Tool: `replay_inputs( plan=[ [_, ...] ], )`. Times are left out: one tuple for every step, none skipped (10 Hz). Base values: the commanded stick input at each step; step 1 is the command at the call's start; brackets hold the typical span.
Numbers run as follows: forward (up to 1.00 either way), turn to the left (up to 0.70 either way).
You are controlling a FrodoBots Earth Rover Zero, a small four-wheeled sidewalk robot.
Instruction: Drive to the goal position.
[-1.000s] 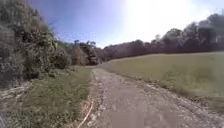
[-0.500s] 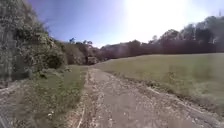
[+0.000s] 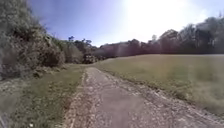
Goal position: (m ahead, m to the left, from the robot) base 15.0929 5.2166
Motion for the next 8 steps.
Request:
replay_inputs(
  plan=[
    [0.7,0.0],
    [0.7,0.0],
    [0.7,0.0],
    [0.7,0.0],
    [0.7,0.0],
    [0.7,0.0],
    [0.7,0.0],
    [0.7,0.0]
  ],
)
